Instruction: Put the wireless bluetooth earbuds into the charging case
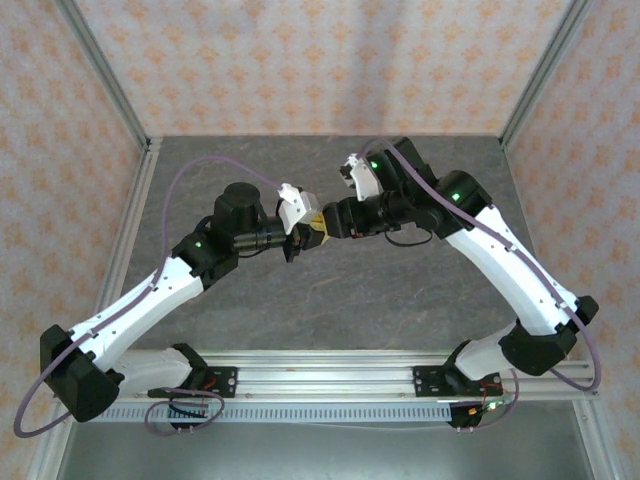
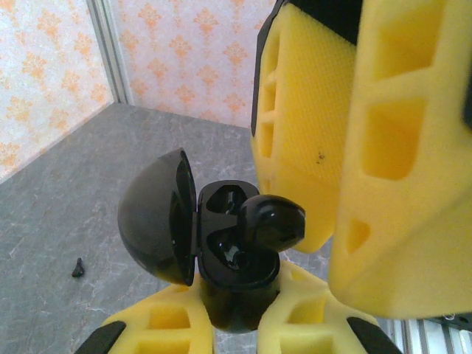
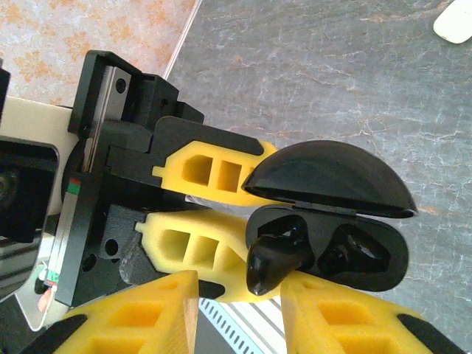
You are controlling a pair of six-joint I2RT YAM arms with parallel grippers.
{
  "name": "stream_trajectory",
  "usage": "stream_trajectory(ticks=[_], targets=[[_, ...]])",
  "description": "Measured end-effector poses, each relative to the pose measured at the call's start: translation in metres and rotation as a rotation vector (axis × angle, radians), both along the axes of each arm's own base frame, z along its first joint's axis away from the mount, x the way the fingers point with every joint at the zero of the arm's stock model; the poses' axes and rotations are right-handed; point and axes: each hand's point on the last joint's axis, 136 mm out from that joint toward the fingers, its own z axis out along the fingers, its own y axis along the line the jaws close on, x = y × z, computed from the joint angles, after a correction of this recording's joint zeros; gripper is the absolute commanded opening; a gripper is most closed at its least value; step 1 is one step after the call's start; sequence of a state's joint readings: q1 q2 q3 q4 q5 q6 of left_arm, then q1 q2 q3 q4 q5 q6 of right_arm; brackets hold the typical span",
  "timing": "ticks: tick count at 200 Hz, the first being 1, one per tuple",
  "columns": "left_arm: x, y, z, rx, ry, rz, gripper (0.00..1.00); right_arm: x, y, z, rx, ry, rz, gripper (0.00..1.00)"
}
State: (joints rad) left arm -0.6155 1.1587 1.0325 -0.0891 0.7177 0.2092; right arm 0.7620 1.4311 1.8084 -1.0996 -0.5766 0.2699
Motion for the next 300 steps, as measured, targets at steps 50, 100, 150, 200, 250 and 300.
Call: stream_trajectory(ticks=[50,100,150,200,250,300], targets=[[0.002,-0.002,-0.003,0.004,0.006,0.0,0.0,0.001,0.002,0.007,0.014,-0.011,0.008,0.35],[0.002,-0.002,-0.003,0.004,0.006,0.0,0.0,0.007,0.0,0.006,-0.006,-0.01,0.001,0.35],[0.002,-0.001,-0.003,0.004,0.005,0.0,0.0,0.033,-0.047,0.022,-0.03,-0.086,-0.176,0.39],[0.003,0.0,-0.003,0.007,0.002,0.012,0.0,0.077,-0.104,-0.029,-0.132,-0.005,-0.448,0.37],[0.0,0.005,-0.001,0.012,-0.011,0.027,0.0,0.136,-0.115,-0.143,-0.246,0.221,-0.568,0.34],[0.002,0.007,-0.012,0.031,0.007,0.041,0.0,0.196,-0.107,-0.225,-0.377,0.26,-0.526,0.23]])
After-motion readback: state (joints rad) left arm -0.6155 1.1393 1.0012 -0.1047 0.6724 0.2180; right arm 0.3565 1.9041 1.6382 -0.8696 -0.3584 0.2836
